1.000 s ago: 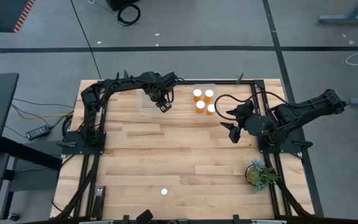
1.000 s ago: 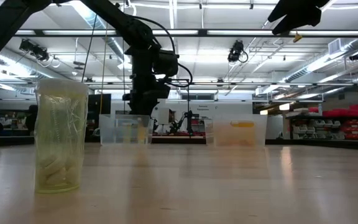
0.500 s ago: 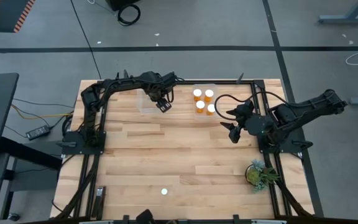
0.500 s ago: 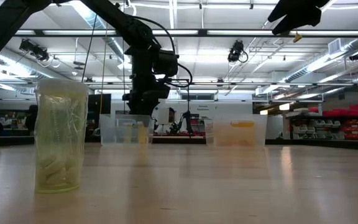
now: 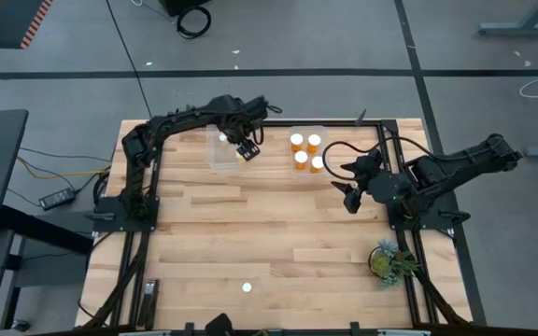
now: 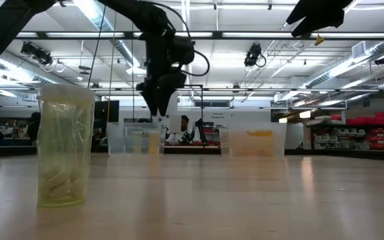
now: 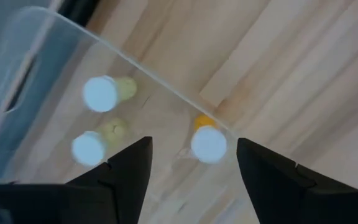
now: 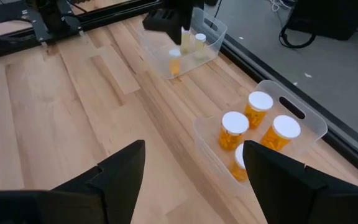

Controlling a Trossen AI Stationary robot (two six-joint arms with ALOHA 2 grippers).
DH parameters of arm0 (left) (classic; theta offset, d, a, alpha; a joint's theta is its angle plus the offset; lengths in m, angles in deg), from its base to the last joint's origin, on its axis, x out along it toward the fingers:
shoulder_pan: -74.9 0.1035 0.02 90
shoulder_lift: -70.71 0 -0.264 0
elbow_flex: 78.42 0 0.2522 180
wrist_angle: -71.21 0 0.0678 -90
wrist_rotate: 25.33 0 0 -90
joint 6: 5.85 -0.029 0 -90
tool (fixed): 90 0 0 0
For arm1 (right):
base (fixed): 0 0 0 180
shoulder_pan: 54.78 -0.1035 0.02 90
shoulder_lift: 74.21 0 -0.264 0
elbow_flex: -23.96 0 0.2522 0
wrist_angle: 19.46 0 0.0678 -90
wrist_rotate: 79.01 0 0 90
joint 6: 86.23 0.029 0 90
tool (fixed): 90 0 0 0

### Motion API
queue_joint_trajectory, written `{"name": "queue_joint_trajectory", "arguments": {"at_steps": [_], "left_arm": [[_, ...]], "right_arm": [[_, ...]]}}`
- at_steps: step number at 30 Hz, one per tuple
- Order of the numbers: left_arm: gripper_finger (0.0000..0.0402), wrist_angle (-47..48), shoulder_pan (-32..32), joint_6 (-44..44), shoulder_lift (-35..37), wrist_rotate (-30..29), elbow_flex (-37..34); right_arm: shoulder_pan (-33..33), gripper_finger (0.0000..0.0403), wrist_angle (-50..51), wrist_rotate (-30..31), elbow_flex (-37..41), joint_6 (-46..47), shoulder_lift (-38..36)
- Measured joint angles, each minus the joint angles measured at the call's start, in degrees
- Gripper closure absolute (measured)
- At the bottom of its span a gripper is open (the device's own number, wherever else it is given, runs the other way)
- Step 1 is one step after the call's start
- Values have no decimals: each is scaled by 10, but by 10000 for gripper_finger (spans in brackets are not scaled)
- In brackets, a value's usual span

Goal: Pick and place medicine bottles into bin by pill shape (circle, oval)
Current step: Put the yellow pill bottle into the left transparent bin

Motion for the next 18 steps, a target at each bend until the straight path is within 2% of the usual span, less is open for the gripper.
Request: {"name": "queue_joint_trajectory", "arguments": {"at_steps": [5, 7, 11, 18], "left_arm": [[164, 62, -20, 10, 0, 3, 62], [168, 69, -42, 1, 0, 29, 77], [174, 71, -105, -19, 0, 85, 84], [183, 72, -239, 5, 0, 91, 84]], "right_arm": [[0, 125, 0, 0, 0, -1, 0], [0, 125, 0, 0, 0, -3, 0], [0, 125, 0, 0, 0, -5, 0], [0, 125, 11, 0, 0, -10, 0]]}}
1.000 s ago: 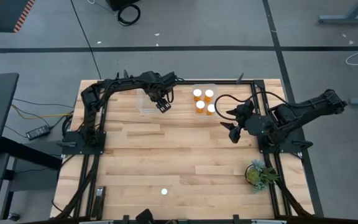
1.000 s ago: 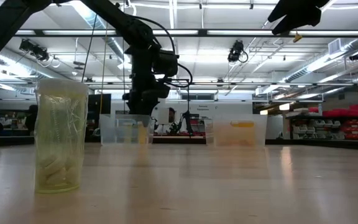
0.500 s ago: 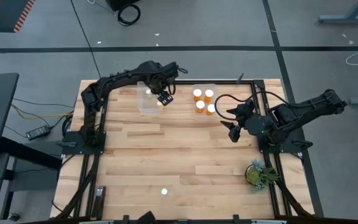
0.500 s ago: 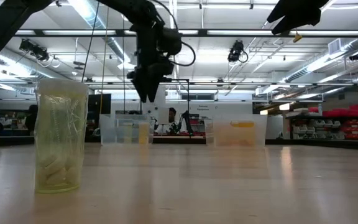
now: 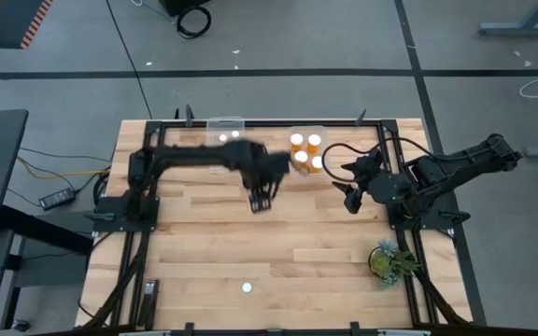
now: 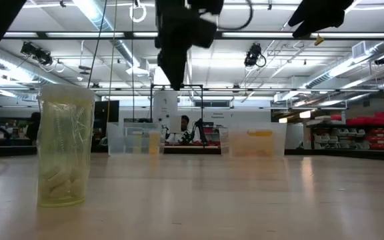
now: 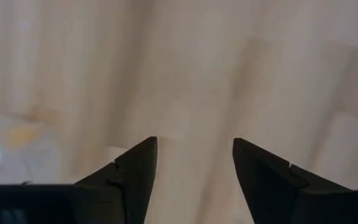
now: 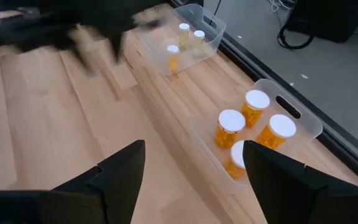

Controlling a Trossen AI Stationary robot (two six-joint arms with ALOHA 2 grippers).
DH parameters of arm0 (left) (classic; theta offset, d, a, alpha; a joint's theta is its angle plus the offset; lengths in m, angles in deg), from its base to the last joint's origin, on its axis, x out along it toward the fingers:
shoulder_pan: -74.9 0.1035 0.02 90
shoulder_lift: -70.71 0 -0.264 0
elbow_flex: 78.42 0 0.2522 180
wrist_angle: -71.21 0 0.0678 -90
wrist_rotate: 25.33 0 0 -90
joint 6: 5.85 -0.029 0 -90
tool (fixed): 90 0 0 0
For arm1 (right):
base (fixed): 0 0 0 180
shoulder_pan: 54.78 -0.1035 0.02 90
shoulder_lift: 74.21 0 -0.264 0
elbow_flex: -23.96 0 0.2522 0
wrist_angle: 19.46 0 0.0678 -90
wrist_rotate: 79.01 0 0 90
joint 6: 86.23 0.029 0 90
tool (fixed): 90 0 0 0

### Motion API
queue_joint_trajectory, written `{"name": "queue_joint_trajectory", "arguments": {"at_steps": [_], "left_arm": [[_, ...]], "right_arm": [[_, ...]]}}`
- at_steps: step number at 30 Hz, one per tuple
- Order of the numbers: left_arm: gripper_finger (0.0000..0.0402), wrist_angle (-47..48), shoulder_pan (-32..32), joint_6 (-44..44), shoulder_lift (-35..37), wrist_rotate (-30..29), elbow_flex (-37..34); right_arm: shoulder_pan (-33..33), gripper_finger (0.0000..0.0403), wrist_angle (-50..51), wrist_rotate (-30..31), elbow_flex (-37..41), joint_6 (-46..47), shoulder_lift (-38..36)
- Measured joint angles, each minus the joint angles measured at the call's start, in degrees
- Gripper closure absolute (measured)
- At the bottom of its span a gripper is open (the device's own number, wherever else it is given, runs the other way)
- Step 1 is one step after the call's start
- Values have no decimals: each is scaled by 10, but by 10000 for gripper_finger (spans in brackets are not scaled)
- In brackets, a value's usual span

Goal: Pick and place medicine bottles into bin by pill shape (circle, oval)
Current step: Put the yellow pill bottle into the left transparent bin

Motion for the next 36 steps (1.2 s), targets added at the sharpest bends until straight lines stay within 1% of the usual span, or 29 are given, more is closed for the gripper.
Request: {"name": "queue_joint_trajectory", "arguments": {"at_steps": [7, 14, 19, 26, 30, 36], "left_arm": [[186, -5, -143, 100, 0, 0, 0], [195, -41, -249, 230, 0, 0, 0], [205, -41, -301, 333, 0, -4, 0], [215, -40, -360, 434, 0, -70, 0], [216, -40, -384, 493, 0, -90, 0], [217, -40, -416, 545, -3, -134, 0]], "right_arm": [[0, 125, 2, 0, 0, -33, 0], [0, 125, 2, -1, 0, -77, 0], [0, 125, 2, -2, 0, -106, 0], [0, 125, 2, -3, 0, -136, 0], [0, 125, 2, -2, 0, -147, 0], [0, 125, 2, -2, 0, -153, 0]]}}
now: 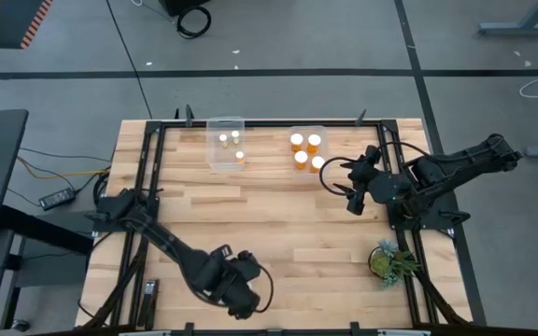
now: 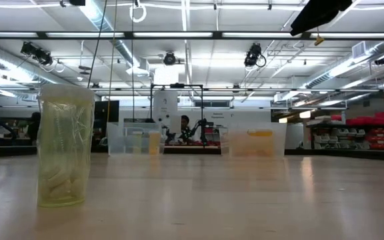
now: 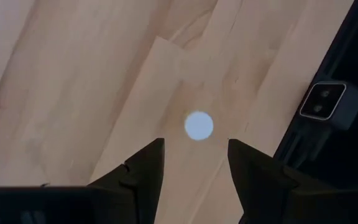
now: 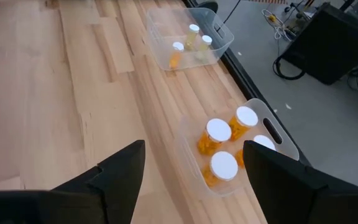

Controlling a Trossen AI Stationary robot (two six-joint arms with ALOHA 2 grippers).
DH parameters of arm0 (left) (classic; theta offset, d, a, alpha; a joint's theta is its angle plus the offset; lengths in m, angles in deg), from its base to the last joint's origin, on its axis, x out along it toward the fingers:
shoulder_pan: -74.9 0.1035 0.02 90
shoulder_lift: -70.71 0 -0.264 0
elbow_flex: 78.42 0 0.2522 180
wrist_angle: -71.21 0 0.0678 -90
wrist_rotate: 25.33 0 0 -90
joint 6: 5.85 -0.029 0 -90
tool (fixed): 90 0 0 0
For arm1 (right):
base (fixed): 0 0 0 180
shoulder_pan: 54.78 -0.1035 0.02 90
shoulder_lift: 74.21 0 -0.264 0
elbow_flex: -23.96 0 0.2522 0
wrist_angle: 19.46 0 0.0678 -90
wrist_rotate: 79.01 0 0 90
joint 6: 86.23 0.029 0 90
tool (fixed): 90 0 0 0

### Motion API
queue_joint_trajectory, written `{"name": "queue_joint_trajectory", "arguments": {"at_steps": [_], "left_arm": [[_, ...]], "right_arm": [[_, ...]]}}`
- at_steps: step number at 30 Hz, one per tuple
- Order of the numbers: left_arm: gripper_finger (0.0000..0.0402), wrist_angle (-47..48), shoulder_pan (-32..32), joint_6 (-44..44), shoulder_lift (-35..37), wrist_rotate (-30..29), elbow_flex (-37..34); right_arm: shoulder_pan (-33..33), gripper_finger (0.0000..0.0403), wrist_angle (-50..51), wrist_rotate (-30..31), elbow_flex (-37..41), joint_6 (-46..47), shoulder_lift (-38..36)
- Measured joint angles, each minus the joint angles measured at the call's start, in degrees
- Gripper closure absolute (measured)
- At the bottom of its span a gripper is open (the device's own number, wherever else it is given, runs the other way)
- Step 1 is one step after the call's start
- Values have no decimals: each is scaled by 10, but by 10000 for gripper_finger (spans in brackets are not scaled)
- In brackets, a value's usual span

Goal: Pick and place medicine bottles into bin by pill shape (circle, oval)
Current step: Put the yellow pill bottle into the left transparent bin

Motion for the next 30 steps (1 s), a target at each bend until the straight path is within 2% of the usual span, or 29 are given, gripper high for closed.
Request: {"name": "queue_joint_trajectory", "arguments": {"at_steps": [10, 22, 30], "left_arm": [[212, 16, -26, 7, -58, 23, 0], [159, 22, -11, 13, -112, 80, 0], [148, -33, 7, -36, -125, 90, 0]], "right_arm": [[0, 125, -1, 0, 0, 0, 0], [0, 125, -2, 0, 0, 2, 0], [0, 125, -2, 0, 0, 3, 0]]}}
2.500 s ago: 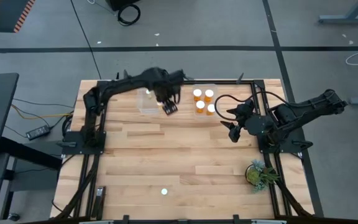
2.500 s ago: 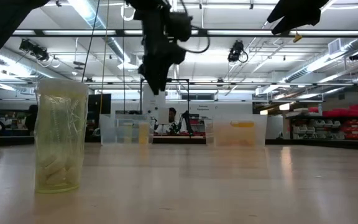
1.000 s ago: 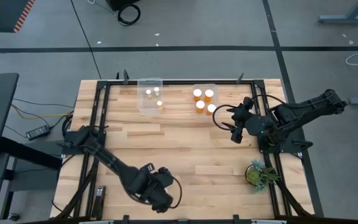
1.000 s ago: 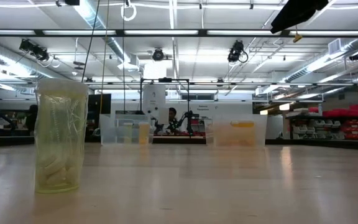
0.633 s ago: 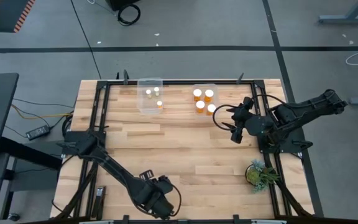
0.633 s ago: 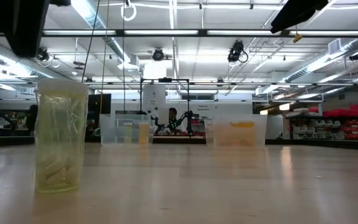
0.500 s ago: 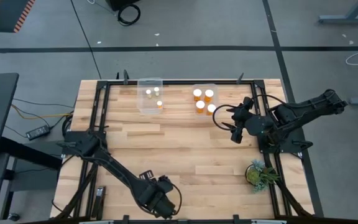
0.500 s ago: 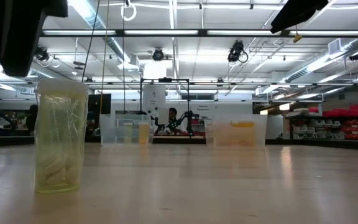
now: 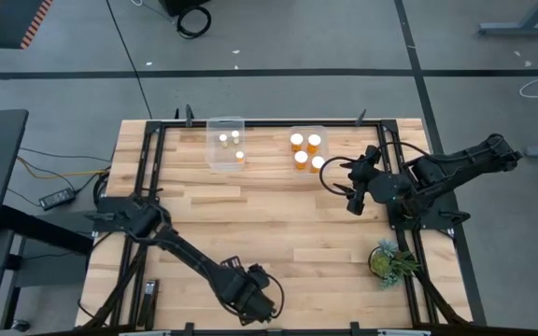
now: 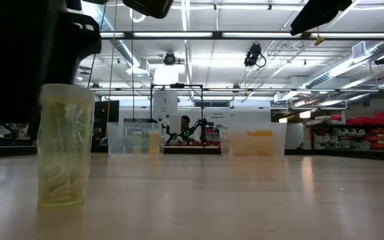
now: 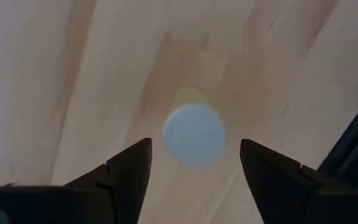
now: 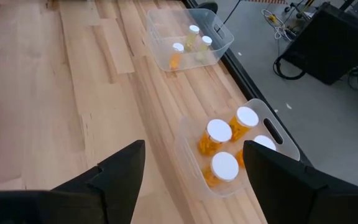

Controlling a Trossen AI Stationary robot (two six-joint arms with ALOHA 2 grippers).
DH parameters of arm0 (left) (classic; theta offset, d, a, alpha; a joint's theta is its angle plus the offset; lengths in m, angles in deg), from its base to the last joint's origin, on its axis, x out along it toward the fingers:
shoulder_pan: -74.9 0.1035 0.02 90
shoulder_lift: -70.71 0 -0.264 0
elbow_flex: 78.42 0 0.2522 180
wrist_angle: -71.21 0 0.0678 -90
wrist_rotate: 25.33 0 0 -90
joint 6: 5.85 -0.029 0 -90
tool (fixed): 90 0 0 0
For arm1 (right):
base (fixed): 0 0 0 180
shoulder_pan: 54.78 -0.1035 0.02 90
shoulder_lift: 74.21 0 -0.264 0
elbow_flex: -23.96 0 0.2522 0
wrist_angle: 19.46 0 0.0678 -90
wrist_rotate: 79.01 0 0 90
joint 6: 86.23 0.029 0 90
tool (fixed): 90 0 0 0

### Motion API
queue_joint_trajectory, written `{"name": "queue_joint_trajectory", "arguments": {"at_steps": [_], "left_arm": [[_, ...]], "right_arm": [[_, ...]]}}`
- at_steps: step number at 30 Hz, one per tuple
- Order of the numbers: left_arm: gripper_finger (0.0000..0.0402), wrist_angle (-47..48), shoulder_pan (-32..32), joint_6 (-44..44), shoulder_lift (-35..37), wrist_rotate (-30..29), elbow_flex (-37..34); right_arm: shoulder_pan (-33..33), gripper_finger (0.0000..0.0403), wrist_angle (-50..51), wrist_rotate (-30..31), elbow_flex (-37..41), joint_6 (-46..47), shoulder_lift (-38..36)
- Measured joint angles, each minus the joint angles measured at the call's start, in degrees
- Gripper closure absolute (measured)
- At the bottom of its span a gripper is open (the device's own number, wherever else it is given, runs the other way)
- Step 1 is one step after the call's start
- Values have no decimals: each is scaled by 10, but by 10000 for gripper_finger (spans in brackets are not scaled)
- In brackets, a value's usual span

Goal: Pick and place medicine bottles into bin by pill shape (circle, oval)
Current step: Put the yellow pill bottle into the left transparent bin

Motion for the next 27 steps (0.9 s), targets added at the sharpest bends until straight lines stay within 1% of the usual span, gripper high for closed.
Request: {"name": "queue_joint_trajectory", "arguments": {"at_steps": [8, 21, 24, 27], "left_arm": [[186, -5, 14, -12, 0, -3, 0], [280, -8, 16, -39, 1, -10, 0], [284, -8, 18, -45, 1, -20, 0], [273, -8, 23, -67, 1, -23, 0]], "right_arm": [[0, 125, 0, 0, 0, 0, 0], [0, 125, 0, 0, 0, 0, 0], [0, 125, 0, 0, 0, 1, 0], [0, 125, 0, 0, 0, 3, 0]]}}
